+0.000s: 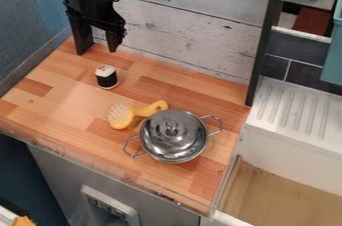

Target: Move the yellow brush to the left side of the table

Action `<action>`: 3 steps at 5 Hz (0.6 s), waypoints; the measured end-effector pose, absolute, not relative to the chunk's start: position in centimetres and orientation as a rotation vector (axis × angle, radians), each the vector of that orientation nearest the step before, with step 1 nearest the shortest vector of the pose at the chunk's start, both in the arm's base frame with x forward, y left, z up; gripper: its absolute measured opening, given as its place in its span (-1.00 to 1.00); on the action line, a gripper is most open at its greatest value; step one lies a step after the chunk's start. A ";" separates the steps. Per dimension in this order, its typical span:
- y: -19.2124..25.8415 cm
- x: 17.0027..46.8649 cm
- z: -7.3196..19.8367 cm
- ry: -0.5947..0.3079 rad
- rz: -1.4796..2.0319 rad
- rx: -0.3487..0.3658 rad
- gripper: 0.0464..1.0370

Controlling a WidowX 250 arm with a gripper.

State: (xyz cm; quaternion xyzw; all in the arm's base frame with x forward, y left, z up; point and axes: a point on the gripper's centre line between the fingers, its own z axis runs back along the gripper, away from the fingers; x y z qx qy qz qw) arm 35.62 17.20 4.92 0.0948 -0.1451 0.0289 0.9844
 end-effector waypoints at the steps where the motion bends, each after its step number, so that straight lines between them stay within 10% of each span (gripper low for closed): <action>1: 16.9 35.2 3.5 -0.259 0.058 0.172 0.93; 3: 14.6 33.0 3.1 -0.296 -0.063 0.145 0.93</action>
